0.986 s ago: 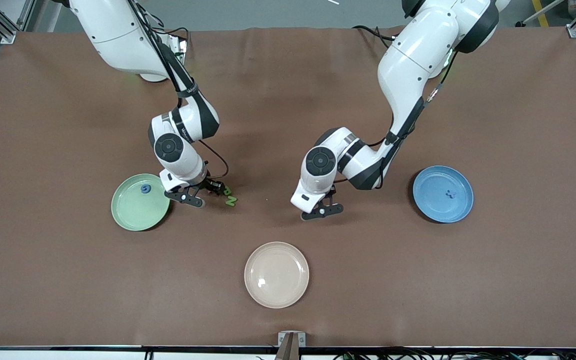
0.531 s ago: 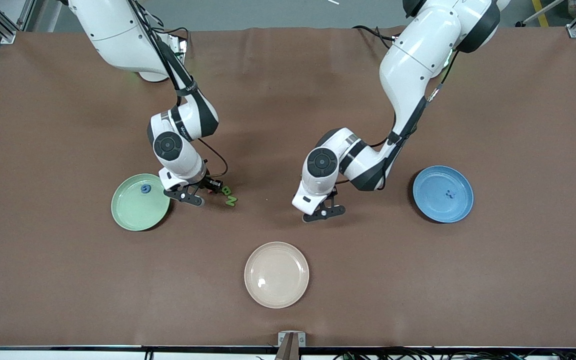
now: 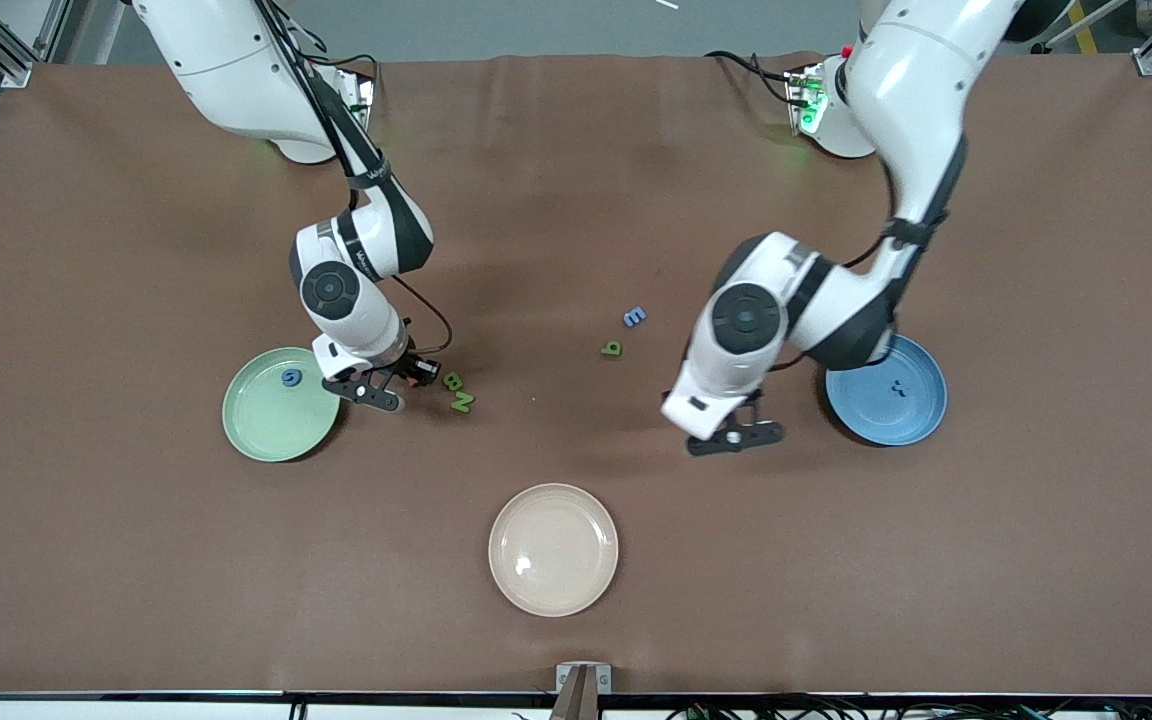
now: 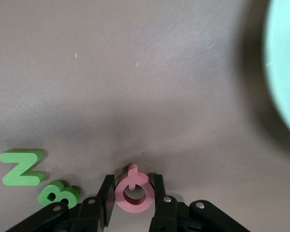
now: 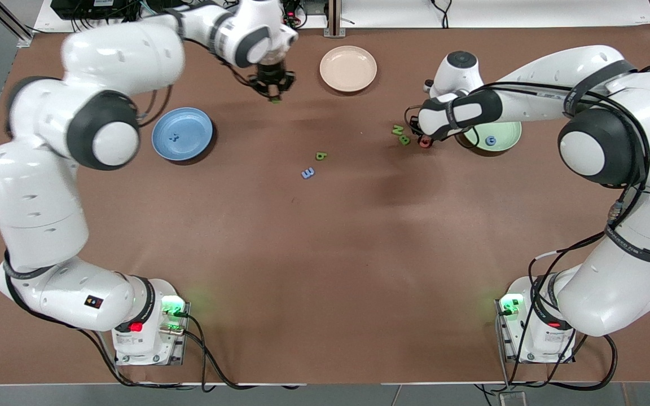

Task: Sort upper and lower case letters into plates
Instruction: 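Grasp the green c with the left gripper while the right gripper grasps the o, then drop the c on the blue plate while the right gripper drops the o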

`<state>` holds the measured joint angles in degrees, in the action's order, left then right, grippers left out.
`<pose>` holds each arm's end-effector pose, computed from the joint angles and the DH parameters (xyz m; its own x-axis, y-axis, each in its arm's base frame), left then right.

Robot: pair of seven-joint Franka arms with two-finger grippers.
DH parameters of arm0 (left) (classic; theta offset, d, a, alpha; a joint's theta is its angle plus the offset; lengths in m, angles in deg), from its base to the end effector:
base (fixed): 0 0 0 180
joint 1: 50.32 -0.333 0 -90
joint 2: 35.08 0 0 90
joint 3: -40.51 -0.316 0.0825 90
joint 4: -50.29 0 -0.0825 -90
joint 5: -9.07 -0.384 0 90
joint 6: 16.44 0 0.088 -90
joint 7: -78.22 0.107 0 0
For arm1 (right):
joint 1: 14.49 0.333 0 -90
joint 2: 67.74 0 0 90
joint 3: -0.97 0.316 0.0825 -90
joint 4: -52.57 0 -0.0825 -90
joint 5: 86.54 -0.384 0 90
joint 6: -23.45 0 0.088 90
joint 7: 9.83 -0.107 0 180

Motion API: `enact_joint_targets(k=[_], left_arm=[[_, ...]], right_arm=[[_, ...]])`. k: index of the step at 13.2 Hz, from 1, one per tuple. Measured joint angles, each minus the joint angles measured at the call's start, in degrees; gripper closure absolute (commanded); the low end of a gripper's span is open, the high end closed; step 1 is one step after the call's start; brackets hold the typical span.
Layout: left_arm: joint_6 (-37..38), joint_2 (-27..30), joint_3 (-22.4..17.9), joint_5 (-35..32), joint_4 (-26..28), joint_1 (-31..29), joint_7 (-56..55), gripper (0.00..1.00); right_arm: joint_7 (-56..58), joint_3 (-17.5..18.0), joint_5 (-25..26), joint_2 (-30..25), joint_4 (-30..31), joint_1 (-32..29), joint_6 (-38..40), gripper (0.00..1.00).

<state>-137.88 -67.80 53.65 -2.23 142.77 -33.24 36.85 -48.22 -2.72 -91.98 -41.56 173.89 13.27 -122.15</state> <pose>0.6043 -0.3190 0.2959 0.9928 0.1197 -0.0104 0.1188 -0.9910 -0.0621 0.5245 0.2328 0.1913 0.9475 -0.3172 -0.0393 -0.3174 -0.9483 0.0021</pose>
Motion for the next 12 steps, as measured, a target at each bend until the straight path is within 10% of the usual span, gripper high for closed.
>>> enact_joint_targets(k=[4,12], left_arm=[[-3.5,7.9,0.0,0.0,13.2,-9.7,11.9,0.89],[-21.0,11.9,0.0,-1.0,32.6,-23.8,31.1,0.89]], right_arm=[[10.9,-0.7,0.0,-4.6,-4.9,-6.5,12.9,0.98],[28.1,-0.8,0.0,-2.5,-4.4,-17.4,9.1,0.98]])
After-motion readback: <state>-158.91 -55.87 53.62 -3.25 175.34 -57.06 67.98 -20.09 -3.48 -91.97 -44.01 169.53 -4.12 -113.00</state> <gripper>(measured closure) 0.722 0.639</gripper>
